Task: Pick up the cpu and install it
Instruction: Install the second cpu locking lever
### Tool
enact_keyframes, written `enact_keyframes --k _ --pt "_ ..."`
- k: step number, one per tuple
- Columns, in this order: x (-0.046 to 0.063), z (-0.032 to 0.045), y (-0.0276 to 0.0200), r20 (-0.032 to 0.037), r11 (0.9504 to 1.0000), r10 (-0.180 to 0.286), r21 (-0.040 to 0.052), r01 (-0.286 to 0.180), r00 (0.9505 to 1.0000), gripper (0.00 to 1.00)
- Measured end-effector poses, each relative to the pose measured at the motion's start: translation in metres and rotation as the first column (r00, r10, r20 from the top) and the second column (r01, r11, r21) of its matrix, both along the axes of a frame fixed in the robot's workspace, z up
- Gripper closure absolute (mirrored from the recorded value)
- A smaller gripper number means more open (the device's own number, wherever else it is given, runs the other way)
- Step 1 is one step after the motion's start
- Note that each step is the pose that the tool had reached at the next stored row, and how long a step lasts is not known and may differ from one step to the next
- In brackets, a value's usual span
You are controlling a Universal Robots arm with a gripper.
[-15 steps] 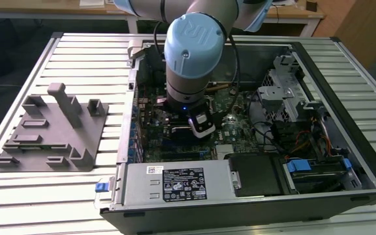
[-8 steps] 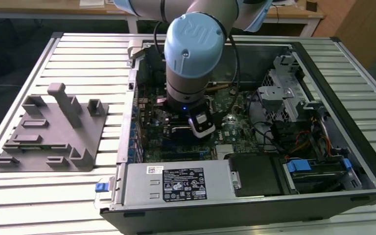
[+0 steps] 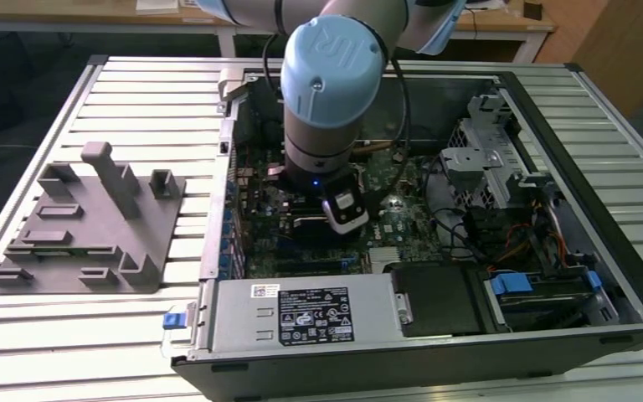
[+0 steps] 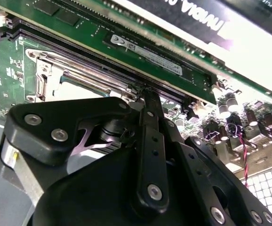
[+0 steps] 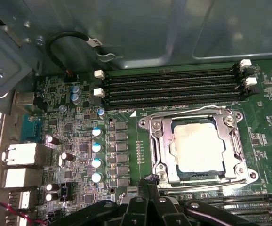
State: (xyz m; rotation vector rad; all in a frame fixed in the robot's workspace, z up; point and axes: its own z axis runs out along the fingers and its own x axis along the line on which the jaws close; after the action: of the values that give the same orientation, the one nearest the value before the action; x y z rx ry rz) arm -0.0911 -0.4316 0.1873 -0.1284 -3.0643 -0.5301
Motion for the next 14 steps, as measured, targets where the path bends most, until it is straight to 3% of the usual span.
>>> enact_keyframes --k 5,10,14 --pt "0.0 -0.0009 0.0044 0.0002 1.0 0.0 -0.0016 0.0 1.0 0.89" --pt "0.0 -0.001 0.0046 0.0004 1.0 0.0 -0.0029 0.0 1.0 0.89" --pt "0.0001 0.003 0.0048 0.0007 0.9999 0.0 -0.0102 0.0 1.0 0.89"
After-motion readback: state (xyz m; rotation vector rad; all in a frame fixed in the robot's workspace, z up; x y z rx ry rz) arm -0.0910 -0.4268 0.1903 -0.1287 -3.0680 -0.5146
